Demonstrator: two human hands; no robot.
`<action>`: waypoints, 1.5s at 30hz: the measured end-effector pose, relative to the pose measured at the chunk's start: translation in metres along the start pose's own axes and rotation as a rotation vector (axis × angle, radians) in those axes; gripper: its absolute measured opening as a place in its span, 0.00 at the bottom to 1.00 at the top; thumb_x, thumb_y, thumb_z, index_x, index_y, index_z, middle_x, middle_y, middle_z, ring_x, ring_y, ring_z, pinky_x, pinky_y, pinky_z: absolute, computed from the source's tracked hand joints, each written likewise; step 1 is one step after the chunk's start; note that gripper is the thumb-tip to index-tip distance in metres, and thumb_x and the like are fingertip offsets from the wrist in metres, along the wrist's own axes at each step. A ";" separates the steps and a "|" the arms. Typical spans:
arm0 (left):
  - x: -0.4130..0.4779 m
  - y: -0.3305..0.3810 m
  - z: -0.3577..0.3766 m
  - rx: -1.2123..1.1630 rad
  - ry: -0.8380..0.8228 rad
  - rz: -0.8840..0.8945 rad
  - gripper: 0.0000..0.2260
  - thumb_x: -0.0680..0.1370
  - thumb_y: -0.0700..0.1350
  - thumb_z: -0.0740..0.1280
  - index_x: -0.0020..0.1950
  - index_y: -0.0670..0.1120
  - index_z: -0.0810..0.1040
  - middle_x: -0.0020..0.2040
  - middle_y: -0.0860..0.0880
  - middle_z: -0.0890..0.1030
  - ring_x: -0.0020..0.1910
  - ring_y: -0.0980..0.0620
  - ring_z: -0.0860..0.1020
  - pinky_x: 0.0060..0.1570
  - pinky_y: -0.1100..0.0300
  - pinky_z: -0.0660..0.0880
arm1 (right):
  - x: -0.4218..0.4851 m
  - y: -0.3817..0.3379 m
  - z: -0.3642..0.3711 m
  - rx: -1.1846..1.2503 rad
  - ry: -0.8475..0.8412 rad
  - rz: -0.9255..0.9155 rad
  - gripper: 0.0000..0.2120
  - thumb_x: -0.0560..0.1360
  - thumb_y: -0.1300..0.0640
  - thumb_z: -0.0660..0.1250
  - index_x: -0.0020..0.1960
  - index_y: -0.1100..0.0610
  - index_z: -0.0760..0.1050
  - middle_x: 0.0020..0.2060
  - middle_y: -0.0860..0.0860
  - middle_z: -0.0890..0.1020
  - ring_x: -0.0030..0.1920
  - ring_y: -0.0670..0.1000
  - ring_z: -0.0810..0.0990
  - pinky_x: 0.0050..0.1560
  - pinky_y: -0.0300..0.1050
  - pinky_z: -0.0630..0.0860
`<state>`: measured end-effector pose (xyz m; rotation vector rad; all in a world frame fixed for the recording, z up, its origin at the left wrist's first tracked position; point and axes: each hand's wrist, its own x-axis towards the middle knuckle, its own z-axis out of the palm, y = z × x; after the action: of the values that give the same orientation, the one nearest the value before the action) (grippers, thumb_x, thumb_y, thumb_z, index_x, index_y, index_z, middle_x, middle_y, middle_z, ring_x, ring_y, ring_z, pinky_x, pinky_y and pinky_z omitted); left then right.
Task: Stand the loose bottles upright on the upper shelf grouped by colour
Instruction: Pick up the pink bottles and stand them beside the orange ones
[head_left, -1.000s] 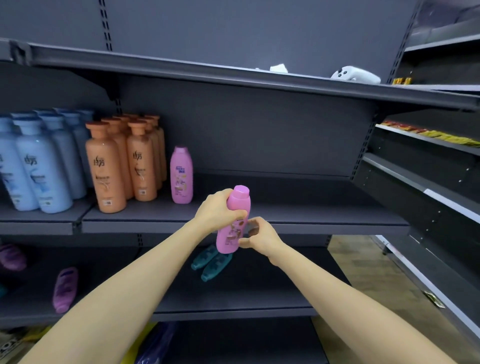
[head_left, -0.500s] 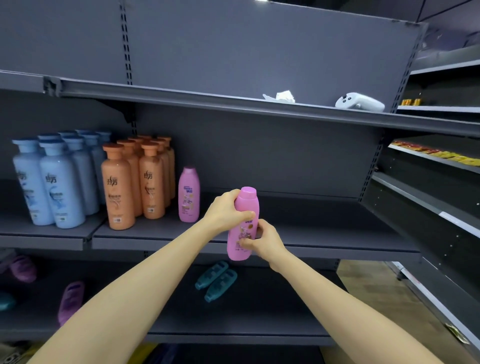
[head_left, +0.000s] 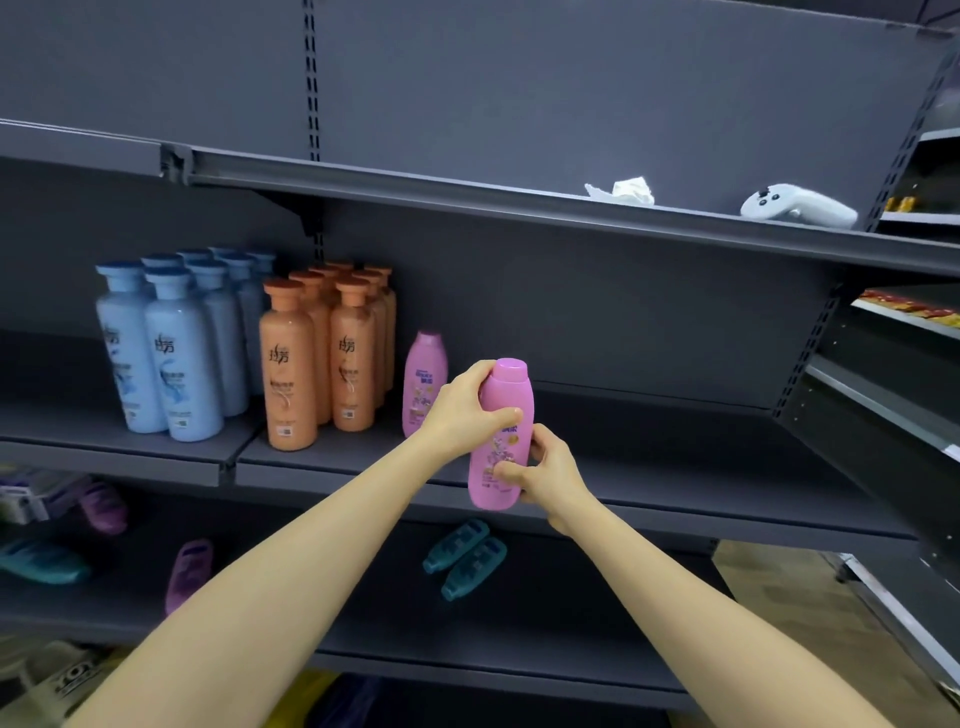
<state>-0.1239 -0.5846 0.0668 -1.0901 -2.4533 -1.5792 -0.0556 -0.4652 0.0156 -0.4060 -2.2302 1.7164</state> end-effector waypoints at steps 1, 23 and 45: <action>0.000 -0.003 -0.001 -0.005 0.008 0.002 0.21 0.71 0.43 0.71 0.63 0.50 0.71 0.50 0.54 0.79 0.50 0.53 0.79 0.51 0.53 0.78 | 0.002 0.000 0.003 0.000 0.003 0.004 0.16 0.70 0.67 0.72 0.50 0.51 0.73 0.48 0.50 0.81 0.54 0.53 0.80 0.55 0.56 0.78; 0.039 -0.127 -0.052 0.185 0.045 -0.173 0.15 0.73 0.45 0.71 0.58 0.44 0.77 0.54 0.49 0.81 0.49 0.52 0.79 0.54 0.56 0.76 | 0.085 0.009 0.029 -0.004 0.083 0.064 0.17 0.69 0.69 0.72 0.46 0.49 0.71 0.48 0.51 0.81 0.55 0.55 0.80 0.56 0.60 0.77; 0.056 -0.149 -0.041 0.881 -0.164 -0.198 0.22 0.77 0.54 0.65 0.66 0.44 0.65 0.62 0.44 0.73 0.58 0.44 0.75 0.45 0.54 0.71 | 0.124 0.015 0.038 -0.045 0.102 0.082 0.17 0.71 0.69 0.70 0.55 0.56 0.69 0.55 0.53 0.79 0.58 0.54 0.77 0.59 0.56 0.76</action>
<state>-0.2641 -0.6232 -0.0101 -0.8308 -2.9117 -0.2838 -0.1834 -0.4460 -0.0005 -0.5894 -2.2110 1.6484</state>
